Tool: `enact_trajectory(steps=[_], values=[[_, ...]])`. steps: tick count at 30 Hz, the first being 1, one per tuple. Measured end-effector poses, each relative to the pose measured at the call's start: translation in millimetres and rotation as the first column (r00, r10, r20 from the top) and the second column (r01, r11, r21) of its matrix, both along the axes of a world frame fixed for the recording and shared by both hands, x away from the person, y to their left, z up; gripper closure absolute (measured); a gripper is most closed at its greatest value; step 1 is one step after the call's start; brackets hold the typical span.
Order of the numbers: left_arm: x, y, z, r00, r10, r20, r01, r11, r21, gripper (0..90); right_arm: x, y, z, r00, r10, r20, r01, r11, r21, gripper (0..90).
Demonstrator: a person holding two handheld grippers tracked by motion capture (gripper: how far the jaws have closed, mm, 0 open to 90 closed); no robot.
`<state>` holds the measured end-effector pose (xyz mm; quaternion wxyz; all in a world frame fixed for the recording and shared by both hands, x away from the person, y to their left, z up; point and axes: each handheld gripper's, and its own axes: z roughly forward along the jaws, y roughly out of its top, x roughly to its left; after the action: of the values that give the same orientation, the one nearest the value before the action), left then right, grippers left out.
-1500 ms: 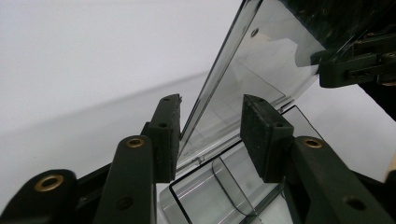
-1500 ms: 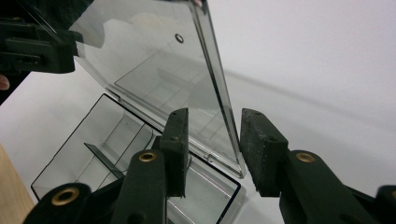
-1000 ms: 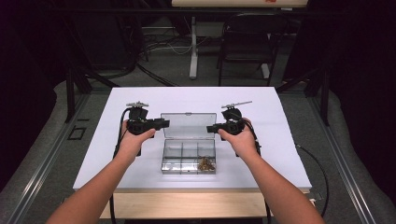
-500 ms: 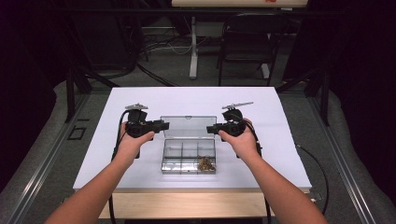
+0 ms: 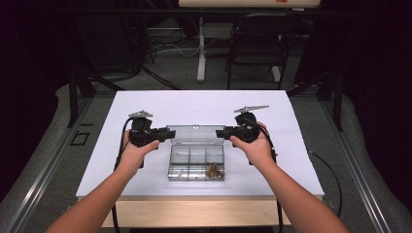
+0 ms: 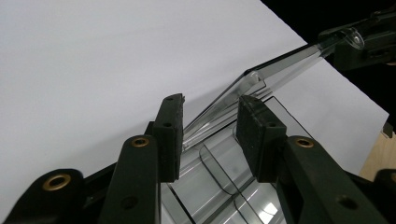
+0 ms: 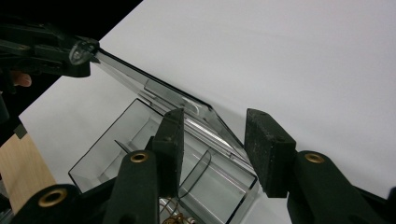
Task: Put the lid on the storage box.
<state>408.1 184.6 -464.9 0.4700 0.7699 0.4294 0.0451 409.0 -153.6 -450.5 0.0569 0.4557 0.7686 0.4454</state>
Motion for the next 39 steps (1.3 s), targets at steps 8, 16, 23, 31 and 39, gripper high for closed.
enact_trajectory(steps=[8,16,23,31,39], values=[[-5.0,1.0,-0.7,1.0000,-0.005,0.000,0.005,1.0000,-0.001,61.7,-7.1,-0.7,5.8,0.9998,0.014,0.015,-0.014,1.000,-0.003,58.2],[-8.2,1.9,-1.3,1.0000,-0.008,0.001,0.008,1.0000,-0.002,61.7,-13.0,-1.5,9.8,0.9992,0.021,0.032,-0.021,1.000,0.001,58.2],[-10.7,2.5,-1.3,0.9999,-0.010,0.002,0.010,0.9999,-0.001,61.3,-17.1,-4.0,10.0,0.9991,0.028,0.032,-0.029,1.000,0.012,58.6],[-15.9,2.7,2.1,0.9998,-0.018,0.013,0.018,0.9998,-0.002,60.2,-22.2,-4.7,7.8,0.9986,0.032,0.041,-0.032,0.999,0.013,58.7],[-24.0,4.5,7.1,0.9990,-0.037,0.027,0.037,0.9993,0.004,60.9,-28.9,-5.0,5.5,0.9983,0.038,0.045,-0.039,0.999,0.007,58.7]])
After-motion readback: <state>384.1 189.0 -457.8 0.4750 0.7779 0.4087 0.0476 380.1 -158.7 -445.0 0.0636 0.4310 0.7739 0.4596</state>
